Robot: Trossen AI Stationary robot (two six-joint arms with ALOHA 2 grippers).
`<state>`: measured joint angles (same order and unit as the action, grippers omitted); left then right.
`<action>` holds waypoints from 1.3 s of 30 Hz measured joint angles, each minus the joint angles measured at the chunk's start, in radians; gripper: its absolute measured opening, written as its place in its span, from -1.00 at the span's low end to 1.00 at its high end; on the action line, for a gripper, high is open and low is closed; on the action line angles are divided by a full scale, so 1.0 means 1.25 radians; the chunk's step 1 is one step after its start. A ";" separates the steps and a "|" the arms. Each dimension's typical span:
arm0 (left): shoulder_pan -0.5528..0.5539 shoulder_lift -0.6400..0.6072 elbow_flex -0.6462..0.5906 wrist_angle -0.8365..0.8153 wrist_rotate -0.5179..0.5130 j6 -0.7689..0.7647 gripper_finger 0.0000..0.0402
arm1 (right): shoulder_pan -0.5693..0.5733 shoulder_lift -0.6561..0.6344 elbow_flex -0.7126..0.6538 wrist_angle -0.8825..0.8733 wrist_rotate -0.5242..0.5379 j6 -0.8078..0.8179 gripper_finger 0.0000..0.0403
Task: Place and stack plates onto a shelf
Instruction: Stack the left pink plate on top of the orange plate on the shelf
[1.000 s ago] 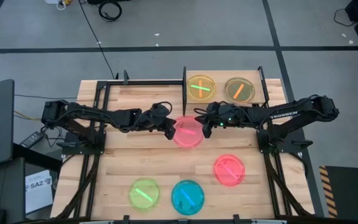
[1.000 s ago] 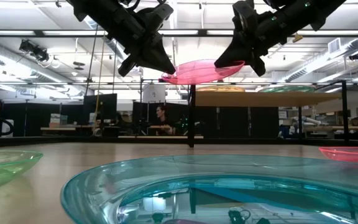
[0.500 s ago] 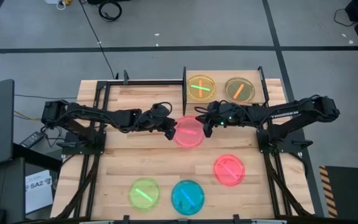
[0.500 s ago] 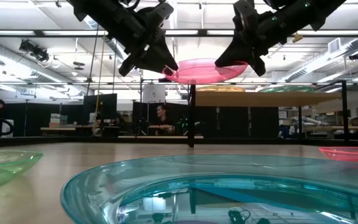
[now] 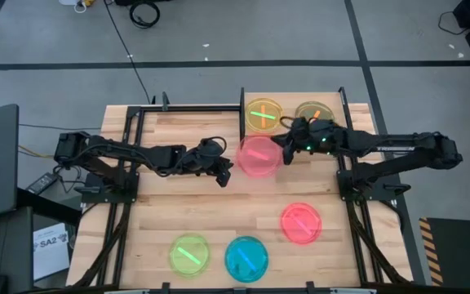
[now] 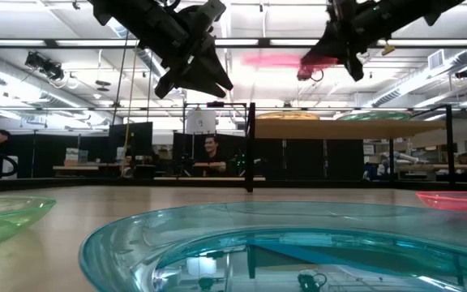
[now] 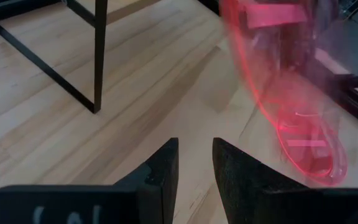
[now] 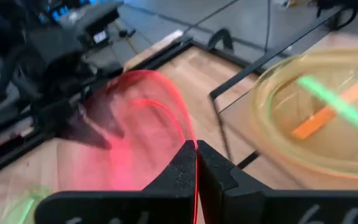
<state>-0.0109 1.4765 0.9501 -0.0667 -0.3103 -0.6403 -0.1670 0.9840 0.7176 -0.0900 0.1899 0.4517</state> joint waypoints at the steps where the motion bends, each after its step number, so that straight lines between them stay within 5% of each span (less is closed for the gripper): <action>1: 0.000 0.000 0.000 0.001 0.000 0.000 -0.48 | -0.008 -0.016 0.000 -0.011 0.001 -0.004 -0.96; 8: 0.000 0.000 0.000 0.001 0.000 0.000 -0.48 | -0.078 -0.129 0.000 -0.068 0.011 -0.027 -0.96; 21: 0.000 0.000 0.000 0.002 0.000 -0.001 -0.48 | -0.191 -0.286 0.000 -0.259 0.182 -0.056 -0.96; 39: 0.000 0.000 0.000 0.002 0.000 -0.002 -0.48 | -0.347 -0.342 0.000 -0.444 0.291 -0.050 -0.96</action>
<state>-0.0109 1.4765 0.9497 -0.0639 -0.3099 -0.6426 -0.6011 0.5564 0.7177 -0.6444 0.5532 0.3897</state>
